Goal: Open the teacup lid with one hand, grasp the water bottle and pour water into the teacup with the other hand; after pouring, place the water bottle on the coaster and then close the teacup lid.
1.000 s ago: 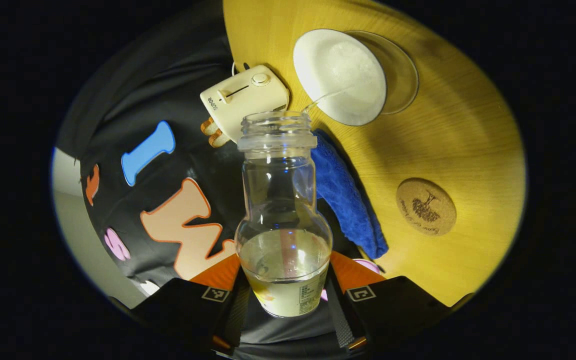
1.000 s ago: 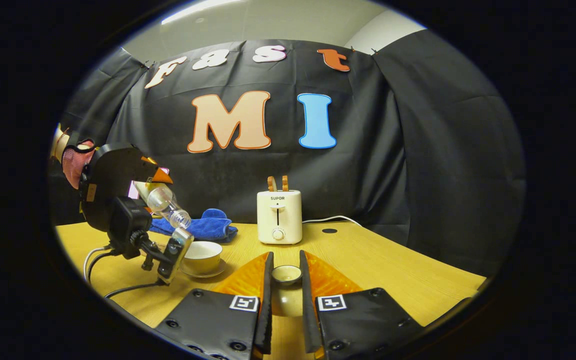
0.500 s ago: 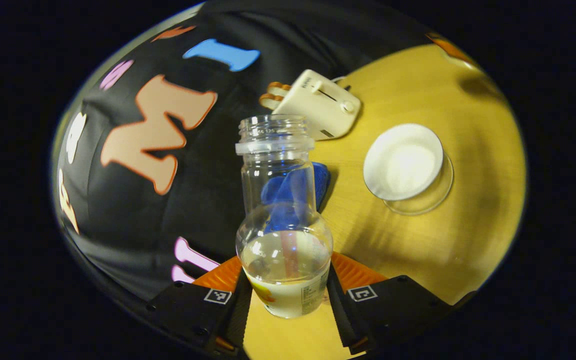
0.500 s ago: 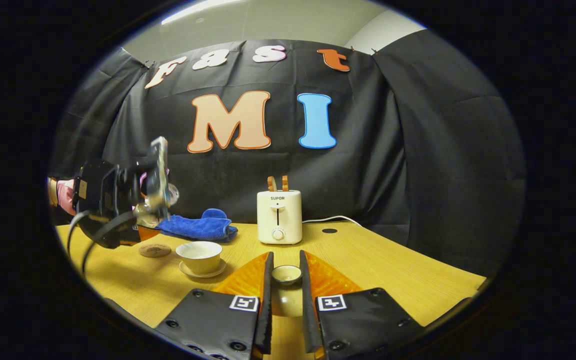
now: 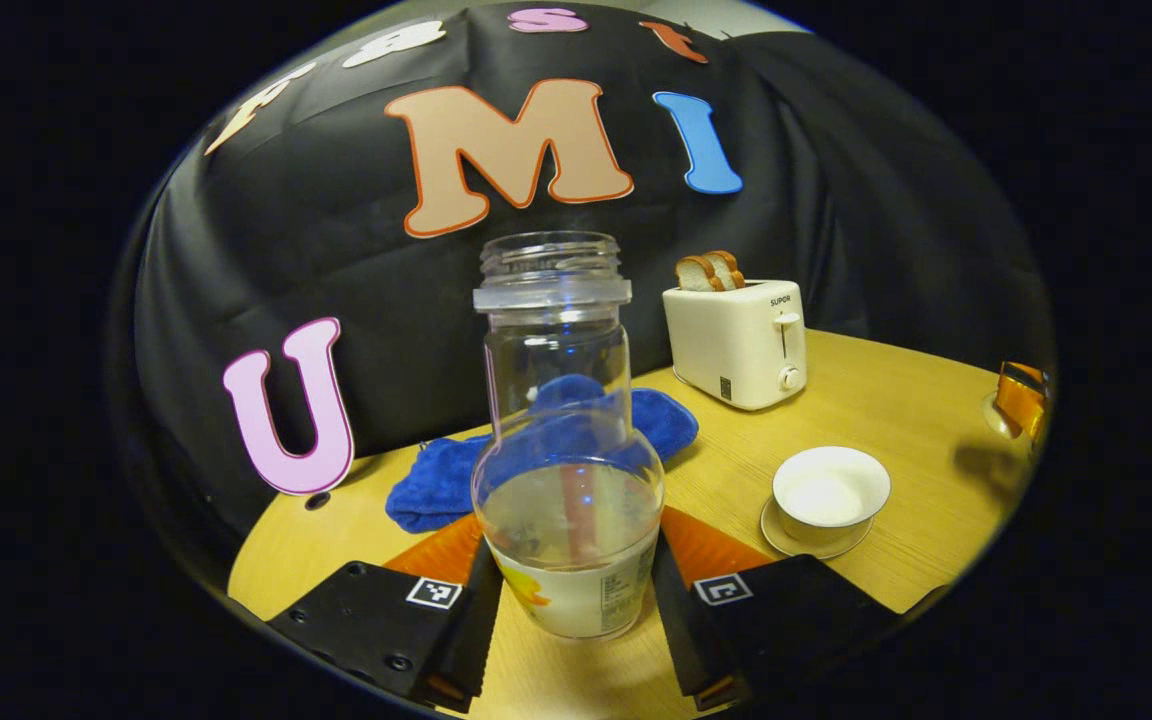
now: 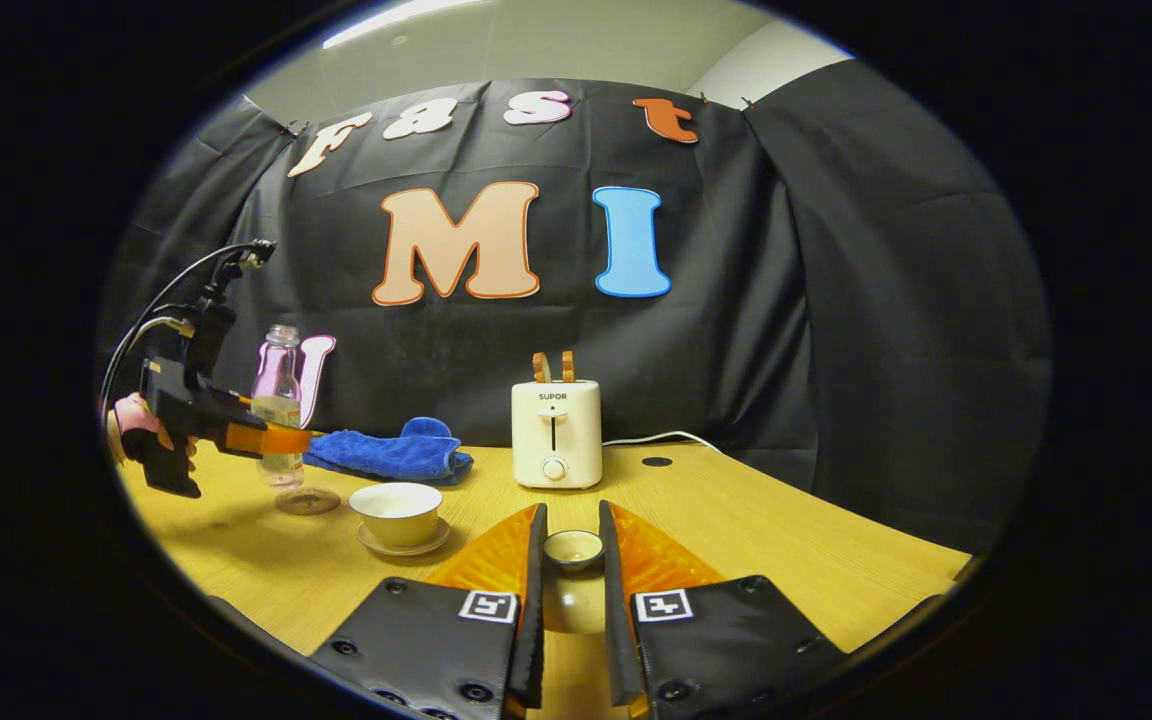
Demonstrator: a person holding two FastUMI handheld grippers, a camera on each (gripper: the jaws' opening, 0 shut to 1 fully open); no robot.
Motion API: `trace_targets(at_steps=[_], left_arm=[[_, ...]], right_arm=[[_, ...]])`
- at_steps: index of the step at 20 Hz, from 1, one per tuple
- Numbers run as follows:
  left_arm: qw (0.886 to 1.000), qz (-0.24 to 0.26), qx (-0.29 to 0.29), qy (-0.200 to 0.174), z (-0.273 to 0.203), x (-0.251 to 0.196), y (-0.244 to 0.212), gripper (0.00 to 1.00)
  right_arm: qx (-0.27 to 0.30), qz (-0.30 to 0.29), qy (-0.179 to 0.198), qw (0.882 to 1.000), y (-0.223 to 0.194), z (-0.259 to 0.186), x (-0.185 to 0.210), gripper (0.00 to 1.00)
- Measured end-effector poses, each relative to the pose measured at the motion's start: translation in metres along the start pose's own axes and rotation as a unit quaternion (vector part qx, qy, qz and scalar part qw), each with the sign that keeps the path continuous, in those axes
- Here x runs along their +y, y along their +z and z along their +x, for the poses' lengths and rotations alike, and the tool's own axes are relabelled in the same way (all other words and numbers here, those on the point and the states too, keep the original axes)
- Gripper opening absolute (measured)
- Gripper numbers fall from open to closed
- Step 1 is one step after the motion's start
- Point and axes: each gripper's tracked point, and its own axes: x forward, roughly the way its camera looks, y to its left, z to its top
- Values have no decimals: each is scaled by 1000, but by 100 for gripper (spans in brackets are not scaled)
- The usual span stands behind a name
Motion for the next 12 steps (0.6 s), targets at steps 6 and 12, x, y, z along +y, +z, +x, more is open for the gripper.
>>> trace_targets(at_steps=[6, 12], left_arm=[[998, -59, -12, 7, 11, 10, -14, 69], [997, -72, -17, 10, 21, 19, -20, 69]], right_arm=[[0, 0, -2, 1000, 0, 0, -1, 29], [0, 0, -2, 1000, 0, 0, -1, 29]])
